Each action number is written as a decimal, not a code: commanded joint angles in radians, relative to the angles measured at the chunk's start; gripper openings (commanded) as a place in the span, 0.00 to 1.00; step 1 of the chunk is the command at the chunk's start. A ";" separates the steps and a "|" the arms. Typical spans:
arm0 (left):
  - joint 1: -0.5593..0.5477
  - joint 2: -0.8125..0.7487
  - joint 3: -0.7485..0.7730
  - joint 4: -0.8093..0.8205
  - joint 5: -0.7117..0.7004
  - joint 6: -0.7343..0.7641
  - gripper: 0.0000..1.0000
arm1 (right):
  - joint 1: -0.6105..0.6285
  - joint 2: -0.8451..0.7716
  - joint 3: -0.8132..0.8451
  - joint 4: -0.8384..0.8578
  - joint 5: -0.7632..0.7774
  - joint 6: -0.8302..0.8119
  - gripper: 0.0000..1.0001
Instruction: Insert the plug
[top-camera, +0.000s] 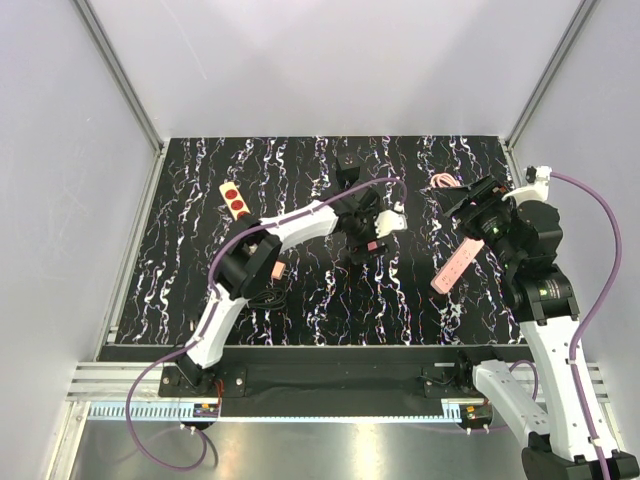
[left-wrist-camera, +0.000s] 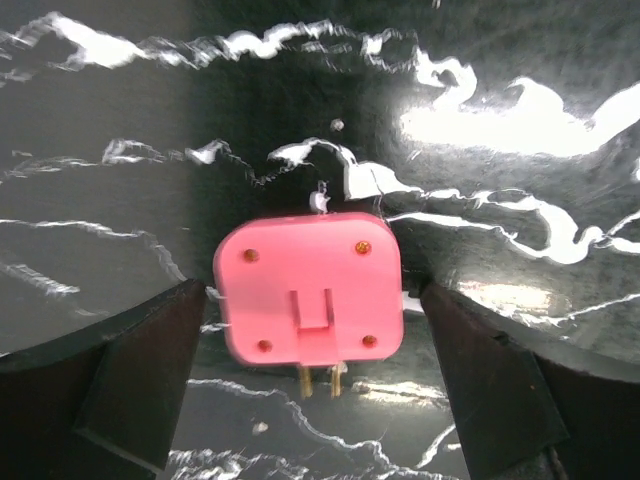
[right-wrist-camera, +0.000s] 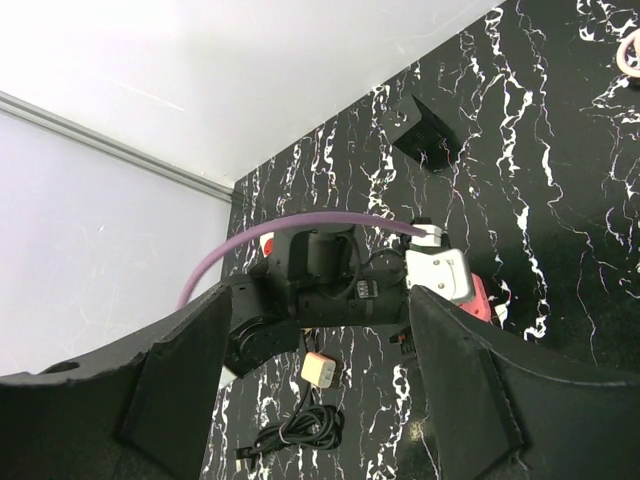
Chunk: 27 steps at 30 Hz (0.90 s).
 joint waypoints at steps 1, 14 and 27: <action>0.001 0.049 0.051 -0.033 -0.014 -0.005 0.97 | -0.003 -0.012 -0.004 0.051 0.028 -0.013 0.79; 0.001 -0.165 -0.079 0.015 -0.056 -0.030 0.02 | -0.003 -0.025 -0.023 -0.016 -0.058 -0.012 0.79; -0.010 -0.902 -0.674 0.386 0.107 -0.223 0.00 | -0.003 0.059 -0.065 -0.047 -0.639 -0.090 0.70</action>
